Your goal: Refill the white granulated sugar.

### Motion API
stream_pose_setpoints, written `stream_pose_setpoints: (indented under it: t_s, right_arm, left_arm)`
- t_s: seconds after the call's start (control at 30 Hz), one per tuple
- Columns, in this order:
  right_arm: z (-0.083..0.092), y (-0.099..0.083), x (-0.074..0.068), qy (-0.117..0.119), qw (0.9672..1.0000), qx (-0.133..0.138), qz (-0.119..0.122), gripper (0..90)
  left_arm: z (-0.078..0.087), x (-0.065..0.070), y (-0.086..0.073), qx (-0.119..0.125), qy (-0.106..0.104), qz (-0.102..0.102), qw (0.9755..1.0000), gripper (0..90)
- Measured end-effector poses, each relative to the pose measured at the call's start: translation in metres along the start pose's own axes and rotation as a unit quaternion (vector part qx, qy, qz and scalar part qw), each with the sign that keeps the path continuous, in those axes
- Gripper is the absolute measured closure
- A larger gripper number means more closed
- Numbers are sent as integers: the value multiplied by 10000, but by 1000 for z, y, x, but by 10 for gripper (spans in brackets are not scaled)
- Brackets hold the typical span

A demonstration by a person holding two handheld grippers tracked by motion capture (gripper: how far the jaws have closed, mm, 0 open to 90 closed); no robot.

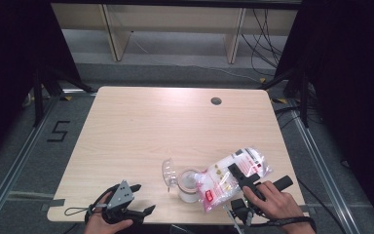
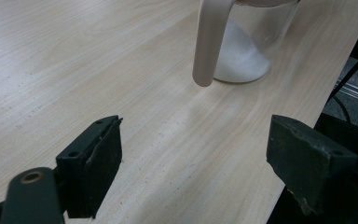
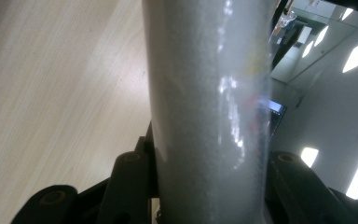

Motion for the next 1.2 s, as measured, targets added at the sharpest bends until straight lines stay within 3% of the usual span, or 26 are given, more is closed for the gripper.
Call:
stream_pose_setpoints:
  t_s: [0.1, 0.17, 0.2, 0.3, 0.33, 0.37, 0.4, 0.43, 0.47, 0.5, 0.53, 0.6, 0.67, 0.73, 0.83, 0.97, 1.03, 1.13, 1.2]
  right_arm:
    - [0, 1, 1, -15, 10000, 33, 38, 649]
    - [-1, 1, 2, -42, 10000, 67, 49, 649]
    - [0, 0, 0, -33, 10000, 29, -54, 650]
    - [0, 0, -1, 38, 10000, 22, -69, 653]
    - [-1, 0, -1, 54, 10000, 42, -22, 653]
    - [-1, 0, -1, 39, 9999, 69, -69, 654]
    - [-1, 0, -2, 42, 9999, 64, -100, 655]
    - [-1, 0, -2, 49, 9999, 68, -122, 655]
    - [-1, 0, -2, 51, 9999, 76, -120, 656]
    - [-1, 0, -2, 60, 9999, 71, -129, 657]
    - [-1, 0, -2, 59, 9998, 73, -150, 657]
    - [-1, 0, -2, 64, 9998, 70, -146, 659]
    - [-1, 0, -2, 67, 9999, 83, -132, 659]
    - [-1, 0, -2, 58, 9999, 65, -138, 660]
    - [-1, 2, 0, 32, 9999, 112, -39, 661]
    - [-1, 2, -1, 66, 9999, 67, -86, 662]
    - [0, 3, -1, 79, 9999, 78, -90, 663]
    - [0, 3, -1, 67, 9999, 95, -93, 664]
    - [0, 3, -1, 73, 9999, 95, -89, 664]
  left_arm:
    - [0, 0, 0, -3, -3, 15, 10000, 179]
    - [-1, 3, 1, 80, -54, 248, 9996, 180]
    - [-1, 3, 1, 79, -44, 236, 9997, 179]
    - [0, 3, 1, 59, -35, 194, 9998, 179]
    - [1, 1, 0, -12, 12, 96, 10000, 180]
    - [0, 1, 0, -19, 12, 97, 10000, 179]
    - [-1, 3, 1, 81, -44, 236, 9997, 179]
    - [1, 0, -1, -57, 2, 63, 10000, 180]
    - [0, 0, -1, -46, 37, 58, 10000, 180]
    - [1, 0, -1, -50, 10, 76, 10000, 179]
    - [-1, 3, 2, 80, -38, 230, 9997, 179]
    - [1, 1, 0, -33, -37, 73, 10000, 180]
    - [0, 2, 1, 34, -27, 172, 9998, 180]
    - [1, 1, 0, -22, -33, 86, 10000, 180]
    - [-1, 3, 1, 79, -35, 227, 9997, 180]
    - [1, 1, 0, -6, -42, 104, 9999, 180]
    - [-1, 3, 2, 99, -40, 261, 9996, 179]
    - [0, 2, 0, 25, -37, 152, 9999, 180]
    - [-1, 3, 1, 76, -33, 224, 9997, 179]
Point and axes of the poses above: each handheld gripper's, and its own axes: z roughly backward along the jaws, y roughly out of its top, x roughly to its right, the point moved 8 cm from there along -z, roughly forward along the jaws, and after that the axes turned 6 degrees about y, right-handed, at the moved point
